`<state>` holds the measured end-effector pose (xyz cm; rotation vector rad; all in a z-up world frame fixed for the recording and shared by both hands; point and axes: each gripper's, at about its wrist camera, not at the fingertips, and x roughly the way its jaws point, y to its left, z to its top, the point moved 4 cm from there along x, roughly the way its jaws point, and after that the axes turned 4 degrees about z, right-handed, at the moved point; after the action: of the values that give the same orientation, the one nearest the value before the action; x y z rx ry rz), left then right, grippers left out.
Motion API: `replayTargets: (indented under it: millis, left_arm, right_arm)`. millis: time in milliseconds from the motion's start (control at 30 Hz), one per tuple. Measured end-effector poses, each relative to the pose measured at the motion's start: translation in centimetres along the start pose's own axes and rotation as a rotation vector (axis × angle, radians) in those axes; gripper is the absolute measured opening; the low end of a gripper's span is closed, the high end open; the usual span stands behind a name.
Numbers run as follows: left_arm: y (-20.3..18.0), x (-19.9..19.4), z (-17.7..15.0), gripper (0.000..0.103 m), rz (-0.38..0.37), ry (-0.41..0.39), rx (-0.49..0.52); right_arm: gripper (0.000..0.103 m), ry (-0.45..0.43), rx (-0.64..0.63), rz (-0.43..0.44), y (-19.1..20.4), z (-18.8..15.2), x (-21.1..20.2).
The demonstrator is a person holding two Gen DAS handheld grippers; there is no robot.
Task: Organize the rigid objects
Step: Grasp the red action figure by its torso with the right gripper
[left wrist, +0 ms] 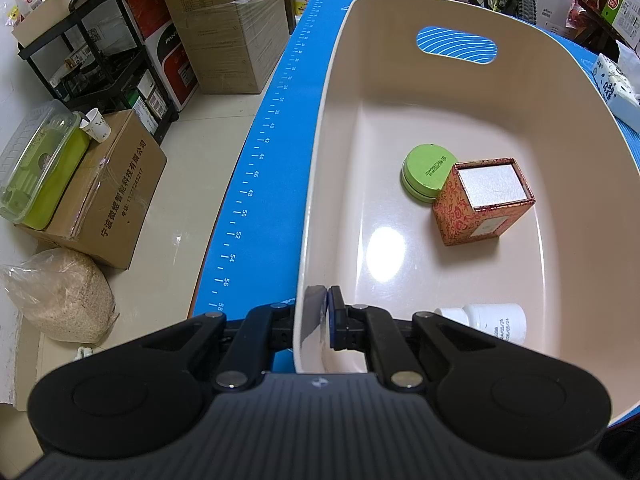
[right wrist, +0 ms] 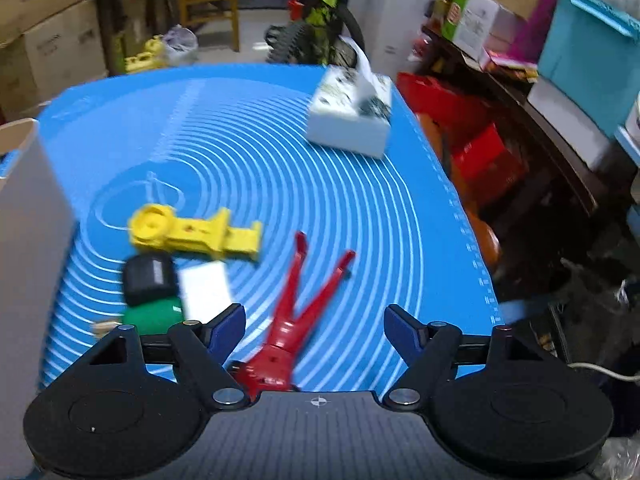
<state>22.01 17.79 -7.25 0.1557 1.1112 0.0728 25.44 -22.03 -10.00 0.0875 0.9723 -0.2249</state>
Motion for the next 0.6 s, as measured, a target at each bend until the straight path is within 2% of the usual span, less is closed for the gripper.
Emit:
replayTargets:
  millis: [267, 367, 567, 600]
  left_arm:
    - [0.0, 0.0, 0.0, 0.011, 0.000, 0.000, 0.000]
    - [0.0, 0.0, 0.0, 0.011, 0.000, 0.000, 0.000]
    - [0.0, 0.0, 0.1, 0.011, 0.000, 0.000, 0.000]
    - [0.0, 0.0, 0.1, 0.011, 0.000, 0.000, 0.000]
  right_arm:
    - [0.078, 0.028, 0.021, 0.016, -0.6, -0.9, 2.4]
    - [0.075, 0.036, 0.028, 0.018, -0.3, -1.0, 3.0]
    - [0.057, 0.043, 0.042, 0.053, 0.3, -1.4, 3.5]
    - [0.050, 0.037, 0.046, 0.061, 0.4, -1.4, 3.4]
